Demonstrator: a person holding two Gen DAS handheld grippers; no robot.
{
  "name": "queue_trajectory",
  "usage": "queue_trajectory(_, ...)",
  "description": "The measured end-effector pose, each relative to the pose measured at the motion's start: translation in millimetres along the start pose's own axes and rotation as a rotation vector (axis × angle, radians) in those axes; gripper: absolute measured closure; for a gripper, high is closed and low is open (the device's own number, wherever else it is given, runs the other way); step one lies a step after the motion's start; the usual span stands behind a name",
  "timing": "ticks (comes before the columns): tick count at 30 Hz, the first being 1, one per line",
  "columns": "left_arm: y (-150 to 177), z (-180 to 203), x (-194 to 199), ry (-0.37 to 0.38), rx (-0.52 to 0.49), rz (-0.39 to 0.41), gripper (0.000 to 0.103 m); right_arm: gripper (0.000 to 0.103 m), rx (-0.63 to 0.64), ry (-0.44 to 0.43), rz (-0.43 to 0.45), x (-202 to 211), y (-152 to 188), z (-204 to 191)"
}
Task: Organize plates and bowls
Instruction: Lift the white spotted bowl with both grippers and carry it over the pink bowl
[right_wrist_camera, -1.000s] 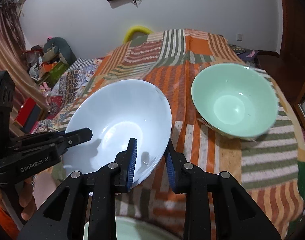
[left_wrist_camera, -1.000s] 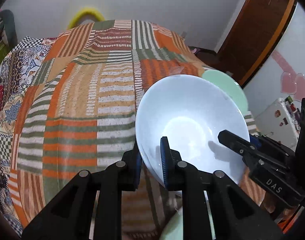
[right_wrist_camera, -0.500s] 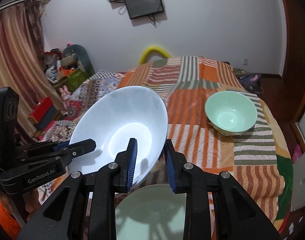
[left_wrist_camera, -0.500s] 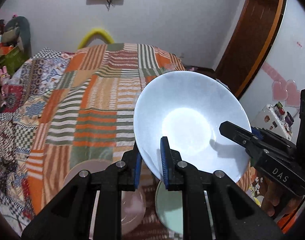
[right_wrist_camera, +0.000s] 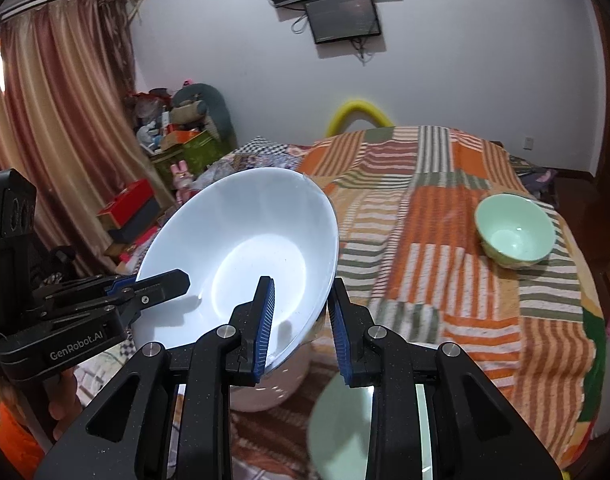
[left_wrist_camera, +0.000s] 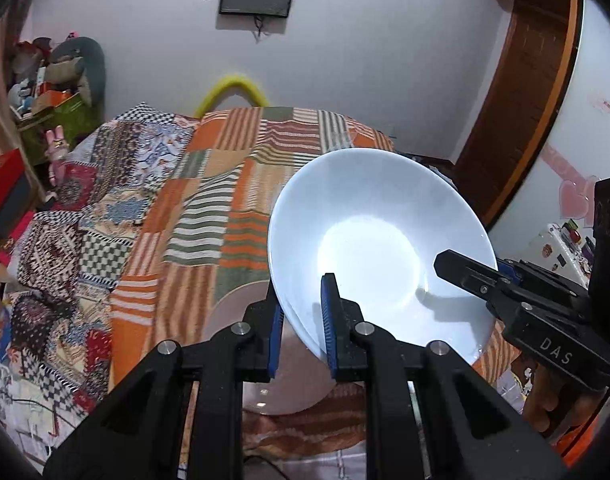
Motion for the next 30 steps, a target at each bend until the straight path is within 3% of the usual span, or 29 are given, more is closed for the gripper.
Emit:
queue_trajectory(13, 29, -44, -5, -0.066, 0.031, -0.049, 0.086, 0.078, 0.030, -0.051, -0.070, -28, 24, -37)
queue_trajectory(30, 66, -73, -61, -0.091, 0.056, -0.206, 0.086, 0.077, 0.002, -0.049, -0.219, -70, 58, -43)
Point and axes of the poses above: each gripper's, at about its wrist camera, not at the fingertips, and x roughly against the way its jaws point, z to its right, y to its underside, the point moved 5 cm from there along -x, roughly the way its jaws point
